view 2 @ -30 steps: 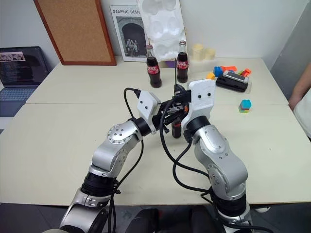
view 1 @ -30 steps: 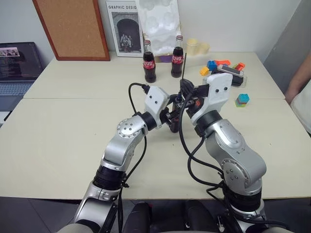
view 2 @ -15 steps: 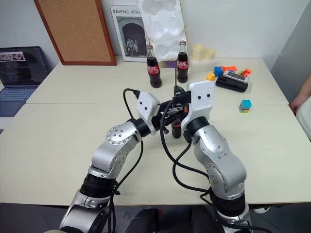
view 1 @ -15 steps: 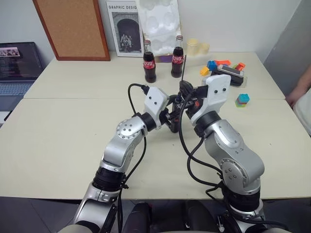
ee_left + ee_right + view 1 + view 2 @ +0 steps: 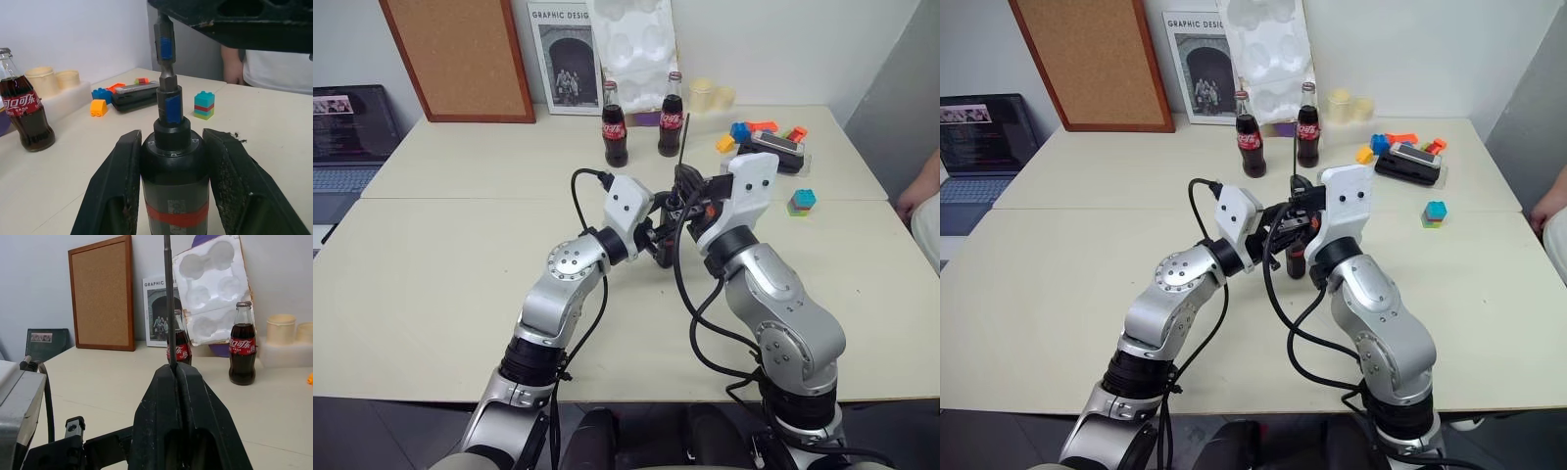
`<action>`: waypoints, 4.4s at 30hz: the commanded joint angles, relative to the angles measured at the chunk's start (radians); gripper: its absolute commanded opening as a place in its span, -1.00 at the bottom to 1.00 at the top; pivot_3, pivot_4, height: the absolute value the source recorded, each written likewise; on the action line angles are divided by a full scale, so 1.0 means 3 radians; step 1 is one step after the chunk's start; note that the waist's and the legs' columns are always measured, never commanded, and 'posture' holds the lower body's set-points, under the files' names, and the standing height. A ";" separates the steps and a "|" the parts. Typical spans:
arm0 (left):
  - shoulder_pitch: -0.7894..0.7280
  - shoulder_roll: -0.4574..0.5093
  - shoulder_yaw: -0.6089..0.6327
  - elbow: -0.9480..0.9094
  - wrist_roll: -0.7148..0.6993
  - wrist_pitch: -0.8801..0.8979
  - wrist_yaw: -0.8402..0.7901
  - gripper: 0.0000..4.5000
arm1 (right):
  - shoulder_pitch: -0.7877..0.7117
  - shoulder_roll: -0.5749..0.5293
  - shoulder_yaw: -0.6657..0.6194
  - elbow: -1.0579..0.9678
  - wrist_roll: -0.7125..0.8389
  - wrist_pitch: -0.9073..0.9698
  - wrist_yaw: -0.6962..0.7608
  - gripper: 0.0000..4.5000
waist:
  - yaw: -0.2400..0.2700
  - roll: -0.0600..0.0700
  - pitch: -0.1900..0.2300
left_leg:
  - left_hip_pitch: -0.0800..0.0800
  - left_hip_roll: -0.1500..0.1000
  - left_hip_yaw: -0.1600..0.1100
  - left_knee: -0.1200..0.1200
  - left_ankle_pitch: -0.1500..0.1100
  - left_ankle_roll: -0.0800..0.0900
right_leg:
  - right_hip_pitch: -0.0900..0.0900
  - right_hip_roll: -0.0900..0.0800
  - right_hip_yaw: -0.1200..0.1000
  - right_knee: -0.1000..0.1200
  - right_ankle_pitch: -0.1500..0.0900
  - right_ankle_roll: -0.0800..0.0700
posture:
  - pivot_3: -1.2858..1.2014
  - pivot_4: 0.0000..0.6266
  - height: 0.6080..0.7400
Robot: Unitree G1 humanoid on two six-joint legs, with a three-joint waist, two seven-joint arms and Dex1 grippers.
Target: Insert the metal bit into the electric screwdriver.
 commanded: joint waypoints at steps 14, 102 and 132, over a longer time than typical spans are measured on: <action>0.0077 0.0050 -0.0010 0.0036 0.0068 0.0060 -0.0008 -0.26 | -0.0058 -0.0114 0.0030 -0.0084 -0.0104 0.0148 0.0074 -0.99 | 0.0000 0.0000 -0.0002 | 0.0002 0.0000 -0.0001 0.0000 0.0000 0.0000 | 0.0001 0.0000 0.0000 0.0000 0.0000 0.0000 | 0.03 -0.52 1.00; 0.0120 0.0054 -0.0005 0.0009 0.0065 0.0073 -0.0005 -0.26 | -0.0217 -0.0513 -0.0218 0.0063 0.0012 0.0303 0.0699 -0.99 | 0.0001 0.0000 -0.0003 | 0.0003 0.0000 0.0000 -0.0002 0.0000 0.0000 | 0.0003 0.0000 -0.0001 -0.0002 0.0000 0.0000 | 0.03 -0.52 1.00; 0.0101 0.0048 -0.0016 0.0050 0.0082 0.0056 -0.0001 -0.26 | -0.0241 -0.0573 -0.0241 -0.0052 0.0026 0.0624 0.0645 -0.05 | 0.0001 0.0000 -0.0003 | 0.0017 0.0000 -0.0001 -0.0006 0.0000 0.0000 | 0.0023 -0.0001 -0.0002 -0.0012 -0.0001 0.0000 | 0.03 -0.52 1.00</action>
